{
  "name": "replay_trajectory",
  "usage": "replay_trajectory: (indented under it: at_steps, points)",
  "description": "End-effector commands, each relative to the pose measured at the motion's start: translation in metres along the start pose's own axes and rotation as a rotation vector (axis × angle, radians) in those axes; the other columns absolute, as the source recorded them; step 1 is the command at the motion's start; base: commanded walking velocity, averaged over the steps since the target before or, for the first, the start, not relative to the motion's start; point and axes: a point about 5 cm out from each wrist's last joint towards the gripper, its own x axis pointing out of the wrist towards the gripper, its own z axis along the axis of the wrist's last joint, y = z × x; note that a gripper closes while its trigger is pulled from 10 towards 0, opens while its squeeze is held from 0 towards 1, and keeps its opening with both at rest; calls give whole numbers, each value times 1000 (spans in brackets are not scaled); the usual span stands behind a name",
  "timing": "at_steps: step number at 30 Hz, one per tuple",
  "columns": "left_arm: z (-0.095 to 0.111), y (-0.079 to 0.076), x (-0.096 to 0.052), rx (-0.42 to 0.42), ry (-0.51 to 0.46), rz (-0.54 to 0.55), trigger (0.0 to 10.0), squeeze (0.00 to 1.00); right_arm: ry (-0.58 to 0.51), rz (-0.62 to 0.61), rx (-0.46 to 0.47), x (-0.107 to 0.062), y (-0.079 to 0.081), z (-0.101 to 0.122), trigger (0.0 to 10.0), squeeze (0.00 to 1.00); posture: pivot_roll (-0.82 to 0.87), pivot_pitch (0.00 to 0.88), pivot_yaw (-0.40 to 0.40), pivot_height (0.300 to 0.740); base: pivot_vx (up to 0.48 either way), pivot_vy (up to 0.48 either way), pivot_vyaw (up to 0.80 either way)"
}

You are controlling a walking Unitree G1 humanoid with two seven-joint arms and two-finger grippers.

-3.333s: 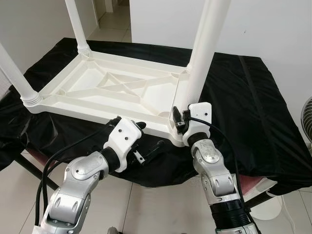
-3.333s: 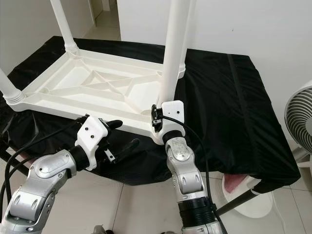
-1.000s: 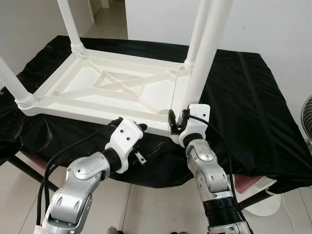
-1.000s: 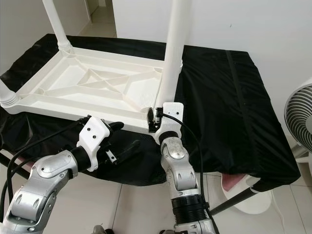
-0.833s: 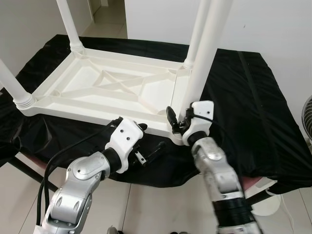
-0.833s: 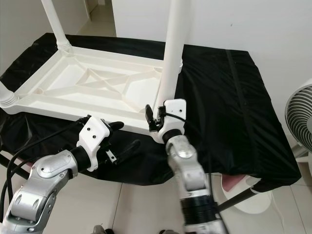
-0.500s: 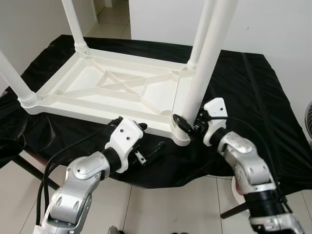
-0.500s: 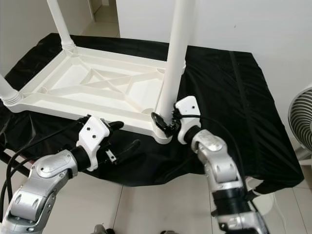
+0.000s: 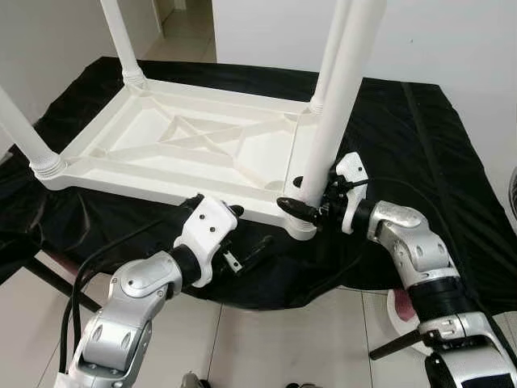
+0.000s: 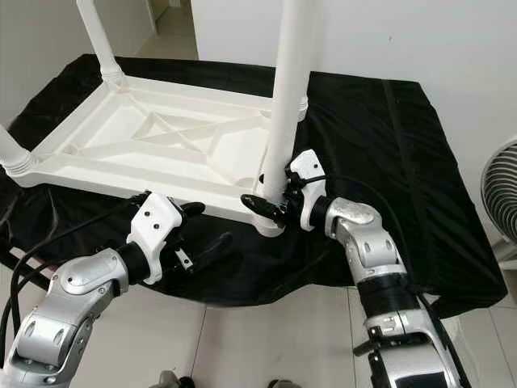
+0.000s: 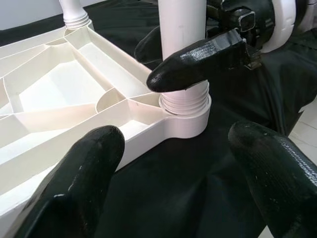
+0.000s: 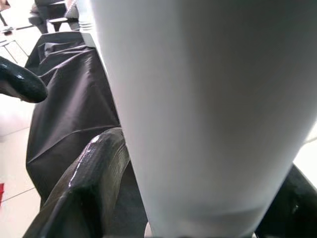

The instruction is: Building children table

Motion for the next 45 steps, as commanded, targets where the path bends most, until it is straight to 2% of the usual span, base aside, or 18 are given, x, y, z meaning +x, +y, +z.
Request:
replay_trajectory:
  at_steps: [1, 2, 3, 4, 15, 17, 20, 22, 27, 30, 36, 37, 38, 39, 41, 42, 43, 45]
  points:
    - [2, 2, -2, 4, 0, 51, 10000, 0, 9, 47, -13, 8, 5, -1, 10000, 0, -1, 134, 50, 740, 0, 0, 0]
    - [2, 2, -2, 3, 0, 51, 10000, 0, 24, 32, -26, 9, 3, -3, 1529, 0, -4, 133, 50, 740, 0, 0, 0]
    - [2, 2, -2, 3, 0, 51, 10000, 0, 24, 32, -26, 9, 3, -3, 1529, 0, -4, 133, 50, 740, 0, 0, 0]
    - [2, 2, -2, 3, 0, 51, 10000, 0, 35, 21, -35, 9, 2, -5, 0, 0, -4, 133, 50, 740, 0, 0, 0]
    - [3, 0, -1, -3, -3, 43, 10000, 0, 111, -223, 7, 11, 4, -31, 0, 0, -12, 143, 50, 740, 0, 0, 0]
    - [3, -1, -1, -5, -2, 42, 10000, 0, 123, -379, 80, 11, 7, -41, 0, 0, -12, 148, 48, 740, 0, 0, 0]
    - [2, -1, -2, -7, -1, 41, 10000, 0, 128, -440, 121, 12, 11, -45, 0, 0, -13, 149, 46, 740, 0, 0, 0]
    - [2, -2, -2, -11, 2, 40, 10000, 0, 152, -590, 193, 13, 18, -55, 0, 0, -15, 156, 47, 740, 0, 0, 0]
    - [1, -3, -3, -12, 3, 39, 10000, 0, 169, -681, 240, 14, 22, -61, 0, 0, -15, 156, 47, 740, 0, 0, 0]
    - [1, -3, -3, -14, 5, 38, 10000, 0, 152, -963, 313, 11, 26, -63, 0, 0, -15, 159, 47, 740, 0, 0, 0]
    - [1, -3, -3, -14, 7, 39, 10000, 0, 98, -1067, 336, 12, 28, -56, 0, 0, -16, 159, 47, 740, 0, 0, 0]
    - [1, -3, -3, -15, 6, 40, 10000, 0, 82, -1056, 324, 16, 31, -52, 1137, 0, -16, 159, 47, 740, 0, 0, 0]
    - [1, -3, -3, -15, 6, 40, 10000, 0, 82, -1056, 324, 16, 31, -52, 1137, 0, -16, 159, 47, 740, 0, 0, 0]
    - [1, -3, -2, -16, 6, 41, 10000, 0, 49, -999, 312, 22, 33, -46, 10000, 0, -17, 159, 45, 740, 0, 0, 0]
    - [1, -3, -2, -17, 6, 42, 10000, 0, 26, -975, 272, 24, 34, -41, 10000, 0, -19, 160, 46, 740, 0, 0, 0]
    - [1, -3, -2, -18, 6, 43, 10000, 0, -5, -880, 285, 30, 39, -36, 10000, 1000, -18, 161, 44, 740, 0, 0, 0]
    - [1, -3, -2, -18, 6, 43, 10000, 0, -5, -880, 285, 30, 39, -36, 10000, 1000, -18, 161, 44, 740, 0, 0, 0]
    - [1, -3, -2, -18, 6, 43, 10000, 0, -63, -747, 261, 36, 44, -25, 10000, 1000, -18, 162, 44, 740, 0, 0, 0]
